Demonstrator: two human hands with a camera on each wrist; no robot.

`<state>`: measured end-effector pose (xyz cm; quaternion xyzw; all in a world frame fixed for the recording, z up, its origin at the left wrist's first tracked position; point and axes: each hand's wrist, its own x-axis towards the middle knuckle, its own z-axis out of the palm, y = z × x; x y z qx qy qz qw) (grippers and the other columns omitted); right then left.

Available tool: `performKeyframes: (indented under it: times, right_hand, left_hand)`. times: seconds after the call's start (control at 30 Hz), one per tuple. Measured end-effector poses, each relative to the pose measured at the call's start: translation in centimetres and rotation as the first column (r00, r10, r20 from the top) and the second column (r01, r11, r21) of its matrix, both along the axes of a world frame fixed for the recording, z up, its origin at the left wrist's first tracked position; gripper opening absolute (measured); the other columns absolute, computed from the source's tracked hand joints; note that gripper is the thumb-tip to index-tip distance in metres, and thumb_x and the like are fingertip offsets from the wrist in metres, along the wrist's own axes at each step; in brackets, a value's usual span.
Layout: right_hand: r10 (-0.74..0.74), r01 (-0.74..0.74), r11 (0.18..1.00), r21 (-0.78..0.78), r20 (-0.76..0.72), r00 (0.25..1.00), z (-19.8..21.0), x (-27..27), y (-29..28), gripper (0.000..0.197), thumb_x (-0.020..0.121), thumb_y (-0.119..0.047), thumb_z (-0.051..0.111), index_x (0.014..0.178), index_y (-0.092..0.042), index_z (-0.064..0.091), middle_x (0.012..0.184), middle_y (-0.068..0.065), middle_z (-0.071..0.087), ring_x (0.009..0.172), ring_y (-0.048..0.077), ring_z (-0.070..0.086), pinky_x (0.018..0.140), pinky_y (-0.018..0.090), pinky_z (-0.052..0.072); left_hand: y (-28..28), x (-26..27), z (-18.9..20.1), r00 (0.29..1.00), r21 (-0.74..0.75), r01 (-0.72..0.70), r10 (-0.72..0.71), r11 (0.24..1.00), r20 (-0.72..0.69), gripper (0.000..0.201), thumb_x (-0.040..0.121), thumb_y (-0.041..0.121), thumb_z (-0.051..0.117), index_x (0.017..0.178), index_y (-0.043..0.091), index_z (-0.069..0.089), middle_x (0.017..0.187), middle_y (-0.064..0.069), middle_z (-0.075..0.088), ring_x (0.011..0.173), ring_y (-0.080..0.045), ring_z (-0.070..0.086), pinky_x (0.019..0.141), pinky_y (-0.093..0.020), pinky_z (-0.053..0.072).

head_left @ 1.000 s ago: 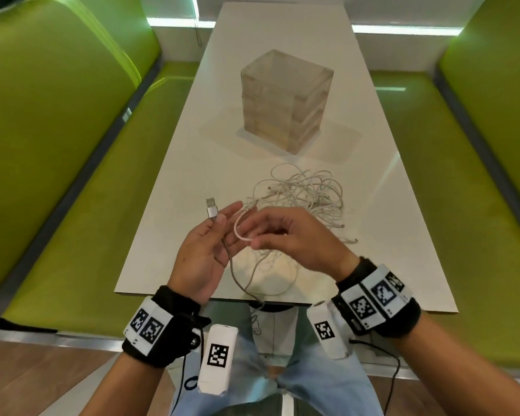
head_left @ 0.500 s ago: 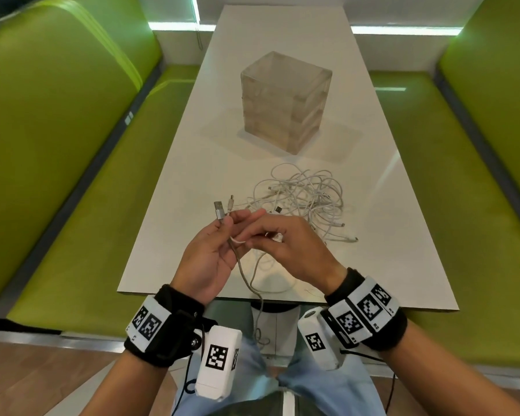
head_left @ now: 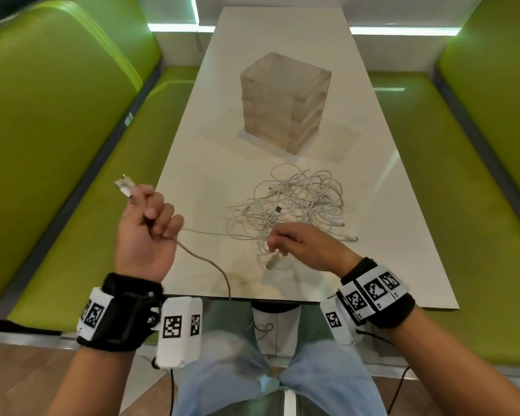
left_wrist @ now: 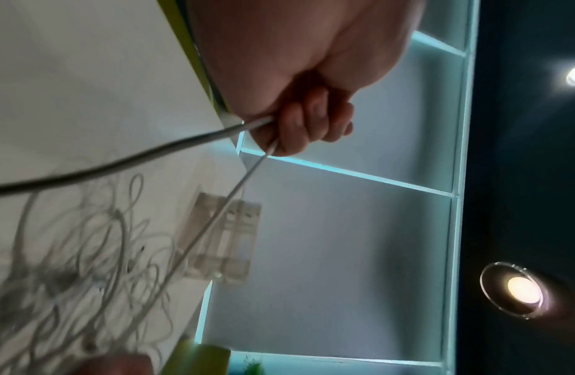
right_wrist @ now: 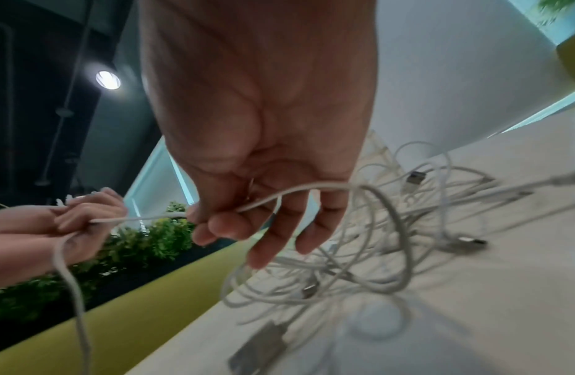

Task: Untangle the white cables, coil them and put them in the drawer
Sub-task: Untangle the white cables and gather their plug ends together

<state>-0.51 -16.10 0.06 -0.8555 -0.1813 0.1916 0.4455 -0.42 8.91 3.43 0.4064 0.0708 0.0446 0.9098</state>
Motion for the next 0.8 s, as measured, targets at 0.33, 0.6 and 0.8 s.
performKeyframes:
  times: [0.33, 0.6, 0.8]
  right_hand:
    - [-0.263, 0.221, 0.914, 0.342, 0.083, 0.961, 2.5, -0.5, 2.9, 0.023, 0.093, -0.025, 0.056, 0.077, -0.011, 0.063, 0.057, 0.006, 0.057, 0.054, 0.013, 0.053, 0.061, 0.033, 0.044]
    - [-0.174, 0.185, 0.908, 0.377, -0.064, 0.983, 2.6, -1.0, 3.2, 0.029, 0.095, -0.024, 0.054, 0.08, -0.002, 0.063, 0.054, 0.001, 0.054, 0.05, 0.011, 0.051, 0.057, 0.019, 0.045]
    - [-0.031, 0.034, 0.987, 0.156, -0.022, 0.999, -0.3, -0.5, 0.4, 0.021, 0.097, -0.019, 0.049, 0.084, -0.013, 0.065, 0.068, 0.007, 0.06, 0.063, 0.008, 0.055, 0.07, 0.026, 0.046]
  left_hand:
    - [-6.5, -2.4, -2.8, 0.951, 0.552, 0.3, -0.287, 0.778, -0.111, 0.032, 0.085, 0.05, 0.054, 0.094, 0.023, 0.067, 0.056, 0.011, 0.034, 0.047, -0.006, 0.025, 0.046, -0.02, 0.021]
    - [-7.1, -1.8, -2.8, 0.987, 0.444, 0.16, -0.139, 0.882, -0.08, 0.028, 0.087, 0.039, 0.051, 0.081, 0.017, 0.068, 0.058, 0.005, 0.047, 0.048, -0.01, 0.026, 0.045, -0.019, 0.024]
    - [-2.7, 0.4, -1.0, 0.998, 0.064, -0.031, 0.035, 0.997, -0.051, 0.042, 0.098, 0.041, 0.035, 0.071, 0.024, 0.062, 0.088, 0.005, 0.067, 0.073, -0.006, 0.061, 0.043, -0.014, 0.032]
